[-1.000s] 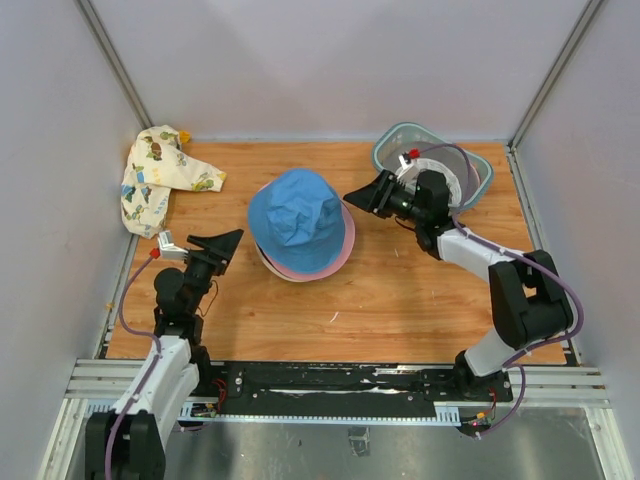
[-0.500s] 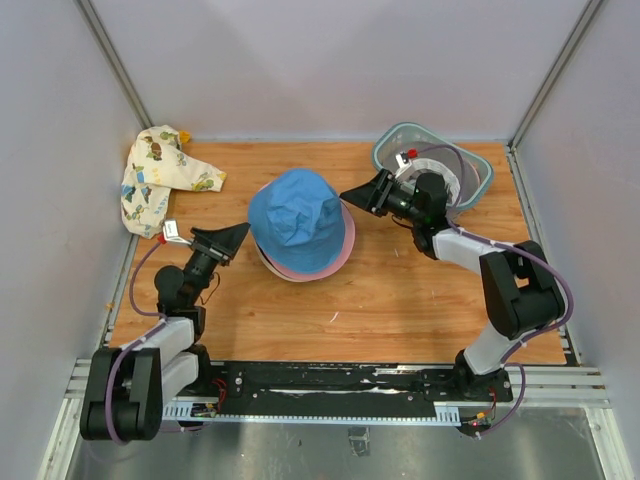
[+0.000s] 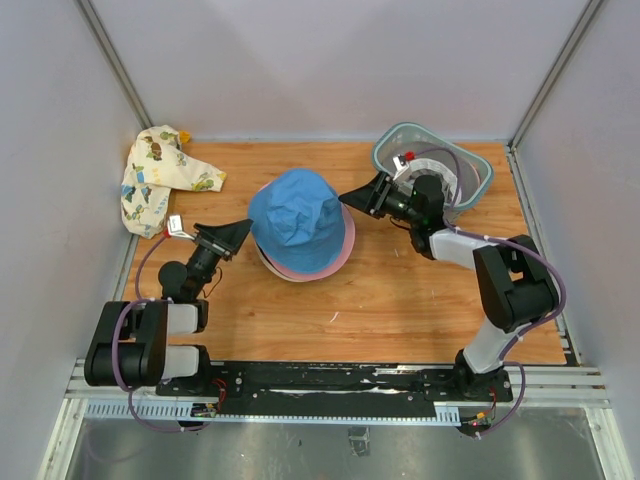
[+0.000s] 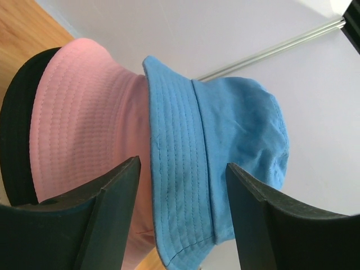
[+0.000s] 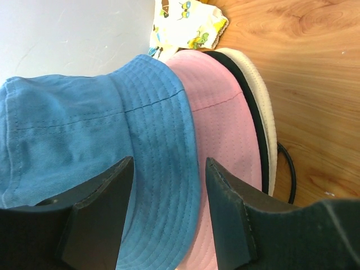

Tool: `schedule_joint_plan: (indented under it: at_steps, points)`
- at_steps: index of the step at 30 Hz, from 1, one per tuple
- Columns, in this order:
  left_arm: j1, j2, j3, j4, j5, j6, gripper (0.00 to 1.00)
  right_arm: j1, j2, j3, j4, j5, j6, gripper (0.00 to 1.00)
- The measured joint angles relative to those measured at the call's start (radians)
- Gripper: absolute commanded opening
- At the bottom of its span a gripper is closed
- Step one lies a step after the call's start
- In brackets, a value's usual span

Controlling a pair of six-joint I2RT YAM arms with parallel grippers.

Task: Stack the hats
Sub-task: Stack the hat on the hat.

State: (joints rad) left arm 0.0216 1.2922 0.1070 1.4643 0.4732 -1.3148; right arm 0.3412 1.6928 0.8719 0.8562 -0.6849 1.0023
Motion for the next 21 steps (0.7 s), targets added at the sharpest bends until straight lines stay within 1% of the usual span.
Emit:
schedule_joint_plan:
  at_steps: [3, 7, 9, 11, 15, 19, 20, 21]
  points:
    - [0.001, 0.041, 0.003, 0.046, 0.005, -0.011, 0.55, 0.000, 0.024, 0.000, 0.016, -0.003, 0.012, 0.55]
    - [0.002, 0.129, 0.006, 0.051, 0.018, -0.034, 0.33, 0.000, 0.047, 0.000, 0.038, -0.005, 0.026, 0.55]
    - [0.002, 0.169, 0.006, 0.051, 0.023, -0.045, 0.23, 0.000, 0.053, 0.000, 0.047, -0.006, 0.032, 0.55]
    - [0.003, 0.203, 0.006, 0.051, 0.029, -0.055, 0.19, 0.000, 0.063, 0.000, 0.067, -0.007, 0.040, 0.55]
    - [0.003, 0.233, 0.006, 0.051, 0.039, -0.062, 0.14, 0.000, 0.087, 0.000, 0.105, -0.012, 0.058, 0.55]
    - [0.003, 0.234, 0.005, 0.052, 0.040, -0.062, 0.14, 0.000, 0.109, 0.000, 0.134, -0.023, 0.074, 0.54]
    - [0.003, 0.234, 0.005, 0.052, 0.040, -0.063, 0.17, 0.000, 0.113, 0.000, 0.139, -0.024, 0.076, 0.54]
    - [0.003, 0.234, 0.003, 0.052, 0.040, -0.063, 0.28, 0.000, 0.114, 0.000, 0.143, -0.026, 0.077, 0.54]
